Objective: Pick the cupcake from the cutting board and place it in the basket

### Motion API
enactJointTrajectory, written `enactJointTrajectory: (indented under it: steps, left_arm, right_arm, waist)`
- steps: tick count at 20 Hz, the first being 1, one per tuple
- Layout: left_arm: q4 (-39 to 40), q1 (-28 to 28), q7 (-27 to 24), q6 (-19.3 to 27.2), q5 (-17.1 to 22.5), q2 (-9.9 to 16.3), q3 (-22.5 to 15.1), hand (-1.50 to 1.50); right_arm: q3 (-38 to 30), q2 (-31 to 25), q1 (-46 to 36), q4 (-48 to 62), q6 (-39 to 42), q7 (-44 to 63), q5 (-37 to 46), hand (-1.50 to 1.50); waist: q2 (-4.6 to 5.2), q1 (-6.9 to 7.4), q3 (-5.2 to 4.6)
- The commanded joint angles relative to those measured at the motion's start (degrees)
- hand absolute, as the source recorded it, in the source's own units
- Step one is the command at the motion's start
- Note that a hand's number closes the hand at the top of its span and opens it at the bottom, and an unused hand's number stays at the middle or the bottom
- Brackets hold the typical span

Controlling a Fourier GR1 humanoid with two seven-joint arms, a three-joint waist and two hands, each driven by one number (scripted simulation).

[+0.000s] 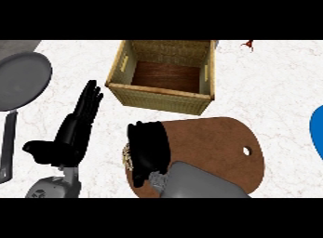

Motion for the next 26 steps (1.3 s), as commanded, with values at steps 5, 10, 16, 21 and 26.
enactJointTrajectory:
  steps: [5, 10, 16, 21, 26]
  left_arm:
    - [0.7, -0.5, 0.2, -0.3, 0.1, 0.4, 0.4, 0.00]
    - [3.4, -1.6, 0.5, 1.9, -0.8, -1.5, 0.5, 0.00]
    - [1.7, 1.9, -1.5, 0.5, 0.5, 0.3, 2.4, 0.00]
    - [3.4, 3.4, -3.7, 0.9, 0.2, 0.1, 3.1, 0.00]
    - [-1.4, 4.6, 0.1, 1.2, 0.5, 1.9, 3.9, 0.00]
  right_arm:
    - [2.6, 0.2, -10.8, -6.3, -15.5, 7.3, -6.5, 1.50]
    - [2.7, 0.2, -16.3, -11.2, -26.4, 8.2, -5.4, 1.50]
    - [-0.8, 0.2, -25.4, -17.1, -30.3, 16.3, -6.5, 1.50]
    - [-2.8, 0.2, -29.9, -17.6, -30.6, 21.8, -8.6, 1.50]
    - [-5.0, 0.2, -33.4, -13.9, -27.2, 27.4, -7.6, 1.50]
  waist:
    - [-0.68, -0.39, 0.02]
    - [-0.99, -2.59, -0.03]
    - [-2.01, -3.87, -0.17]
    - [-1.94, -5.92, -0.19]
    - [-2.38, -6.91, -0.09]
